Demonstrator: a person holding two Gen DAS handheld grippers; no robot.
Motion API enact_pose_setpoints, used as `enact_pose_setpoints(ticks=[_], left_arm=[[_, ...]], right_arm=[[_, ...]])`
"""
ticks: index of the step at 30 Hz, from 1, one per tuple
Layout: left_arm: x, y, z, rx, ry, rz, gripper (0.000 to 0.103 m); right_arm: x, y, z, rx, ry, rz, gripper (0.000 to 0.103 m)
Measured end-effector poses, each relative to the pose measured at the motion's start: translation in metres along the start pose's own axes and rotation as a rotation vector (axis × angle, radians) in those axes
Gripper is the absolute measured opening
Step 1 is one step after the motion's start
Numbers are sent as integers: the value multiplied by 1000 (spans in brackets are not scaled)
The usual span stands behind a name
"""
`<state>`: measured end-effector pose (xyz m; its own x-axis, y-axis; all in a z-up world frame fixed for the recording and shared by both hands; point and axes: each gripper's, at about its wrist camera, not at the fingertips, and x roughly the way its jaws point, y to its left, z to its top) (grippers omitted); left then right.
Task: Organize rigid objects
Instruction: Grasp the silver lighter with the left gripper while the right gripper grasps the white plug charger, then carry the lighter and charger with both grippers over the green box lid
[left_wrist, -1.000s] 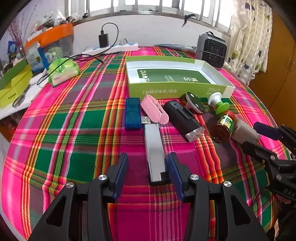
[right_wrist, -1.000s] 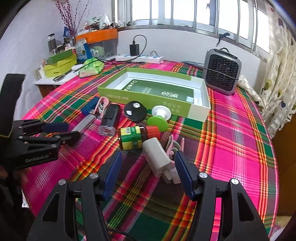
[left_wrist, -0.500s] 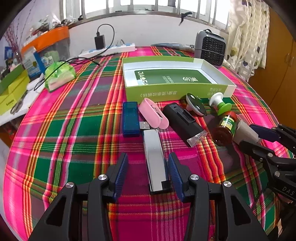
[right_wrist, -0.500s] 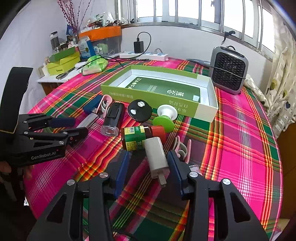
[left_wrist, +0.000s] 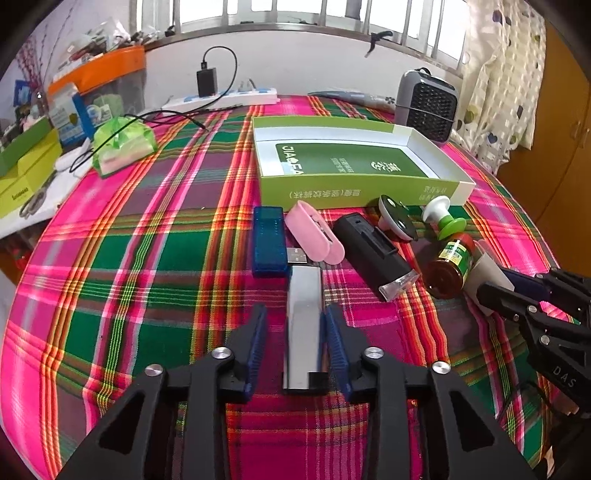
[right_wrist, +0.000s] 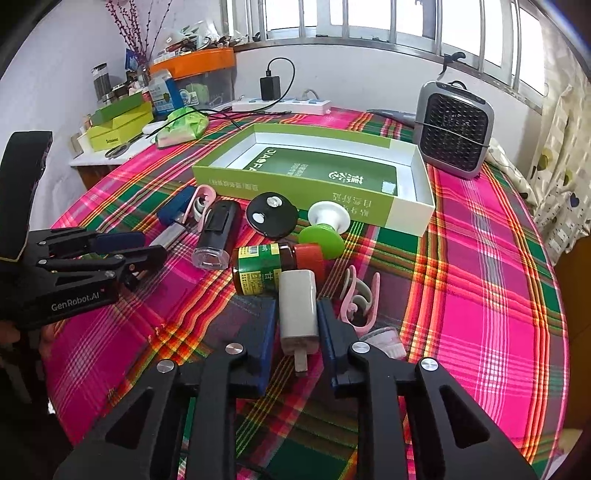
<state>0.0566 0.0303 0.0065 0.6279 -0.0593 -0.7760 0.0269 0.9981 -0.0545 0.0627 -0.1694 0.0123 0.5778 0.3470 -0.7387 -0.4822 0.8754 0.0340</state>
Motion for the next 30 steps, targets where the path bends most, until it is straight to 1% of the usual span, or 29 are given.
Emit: enact_pose_setpoints(ticks=[3,15,20,24,27,30], left_arm=[[0,-1,0,3,-1,-7,23],[-3,0,0,-10,-8,-22,22],[-10,-1,1,3,-28,-20,14],[-9,-1,2,7,-19,-14,14],[-9,0,2,2,-20,-24,14],[-6,1,4,1,-11,-25,19]], right_arm=[[0,1,0,-4,-1,-2,23],[-2,1,-1,8,-4,-5,21],[-5,1,0,20,-13,2,21],[-8,2,1,20,-22,2,21],[-9,3,1,19,-26,2,21],[-7,3,1,24,-22,1,21]])
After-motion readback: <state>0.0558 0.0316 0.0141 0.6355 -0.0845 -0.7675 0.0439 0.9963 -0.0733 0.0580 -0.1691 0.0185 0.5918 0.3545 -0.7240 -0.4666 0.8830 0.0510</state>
